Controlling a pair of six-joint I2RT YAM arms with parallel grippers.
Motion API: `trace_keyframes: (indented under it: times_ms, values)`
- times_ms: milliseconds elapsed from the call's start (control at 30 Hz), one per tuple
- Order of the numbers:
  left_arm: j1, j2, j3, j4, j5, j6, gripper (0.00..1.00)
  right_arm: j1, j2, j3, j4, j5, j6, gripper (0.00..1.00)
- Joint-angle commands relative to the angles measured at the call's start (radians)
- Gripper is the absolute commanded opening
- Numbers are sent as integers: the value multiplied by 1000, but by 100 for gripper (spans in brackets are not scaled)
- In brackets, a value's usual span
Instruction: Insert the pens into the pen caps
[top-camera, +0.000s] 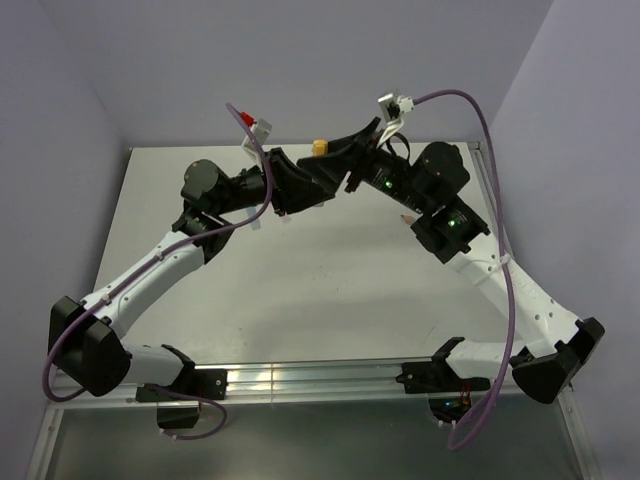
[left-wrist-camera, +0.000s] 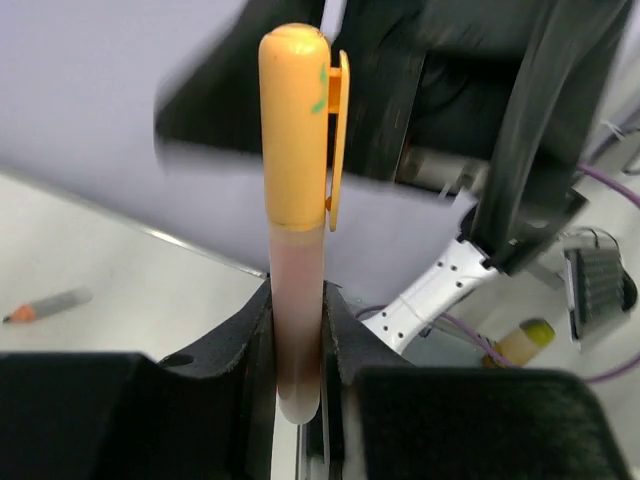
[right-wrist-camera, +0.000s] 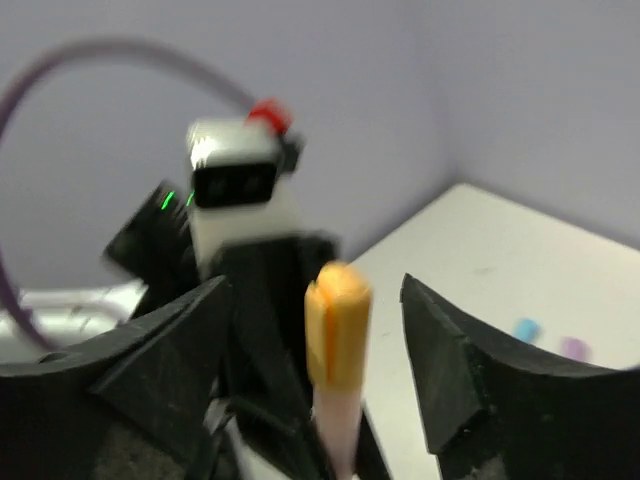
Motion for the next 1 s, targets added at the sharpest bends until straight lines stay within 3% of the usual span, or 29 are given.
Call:
trace_keyframes:
  times_ms: [0,67,233,400,567,667,900,967]
  values:
    - [-16,-26,-87,-20,-154,7,0,-46,-50,124,-148,310,0,77]
    - [-17,-26,-147,-50,-197,4,0,-56,-82,120,-128,488,-32,84]
    - [-9,69,-113,-144,-341,-10,0,-88,-153,102,-148,648,-49,98]
    - [78,285,89,-343,-520,-166,0,-157,-176,36,-214,552,29,100]
    - [147,581,293,-469,-525,-174,1,-257,-188,-9,-254,446,78,100]
    - [159,718,421,-546,-511,-156,4,-306,-174,-32,-270,356,113,93]
    - [181,850,499,-635,-537,-130,17,-382,-122,-64,-294,248,156,48]
    - [185,885,520,-670,-533,-122,20,-389,-108,-73,-290,227,159,47]
